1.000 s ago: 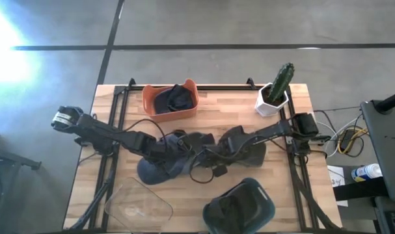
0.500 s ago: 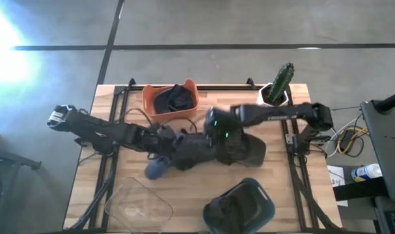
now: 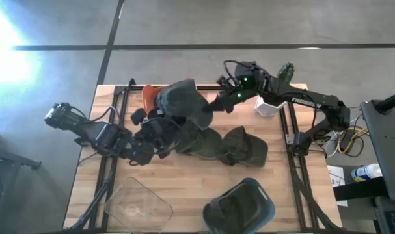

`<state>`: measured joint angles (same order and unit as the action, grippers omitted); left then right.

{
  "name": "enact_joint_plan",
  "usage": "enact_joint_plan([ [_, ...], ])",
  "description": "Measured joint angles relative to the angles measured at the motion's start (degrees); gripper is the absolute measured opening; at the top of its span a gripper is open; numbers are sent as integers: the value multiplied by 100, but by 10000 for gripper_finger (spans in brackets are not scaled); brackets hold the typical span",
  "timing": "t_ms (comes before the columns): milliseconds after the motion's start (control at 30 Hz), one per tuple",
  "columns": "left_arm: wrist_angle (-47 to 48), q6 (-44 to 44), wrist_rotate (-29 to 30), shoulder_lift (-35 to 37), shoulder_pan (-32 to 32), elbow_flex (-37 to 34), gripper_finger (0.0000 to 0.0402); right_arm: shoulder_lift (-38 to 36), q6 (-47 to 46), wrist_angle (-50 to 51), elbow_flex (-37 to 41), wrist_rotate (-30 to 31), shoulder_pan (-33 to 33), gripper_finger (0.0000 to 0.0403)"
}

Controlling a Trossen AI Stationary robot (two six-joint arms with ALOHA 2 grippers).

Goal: Pick & Place hat
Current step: Put the top gray cap into the transparent bin

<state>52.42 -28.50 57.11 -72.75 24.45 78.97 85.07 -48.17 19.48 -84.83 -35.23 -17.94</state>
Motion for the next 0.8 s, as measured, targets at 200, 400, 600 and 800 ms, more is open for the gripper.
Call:
enact_joint_plan([
  [200, -879, 539, 497, -153, 5, -58, 167, -28, -1690, -2854, 52, 251, 81, 14],
  [400, -2261, 2967, 3126, -490, 149, -61, 167, -1, -2479, -4370, 55, 1163, -71, 13],
  [600, -2920, 4777, 3197, -750, -171, -63, 167, 11, -2869, -4473, 61, 1202, -123, 13],
  [800, -3228, 5501, 3290, -947, -385, -19, 166, 16, -2834, -3415, 65, 1746, -86, 13],
])
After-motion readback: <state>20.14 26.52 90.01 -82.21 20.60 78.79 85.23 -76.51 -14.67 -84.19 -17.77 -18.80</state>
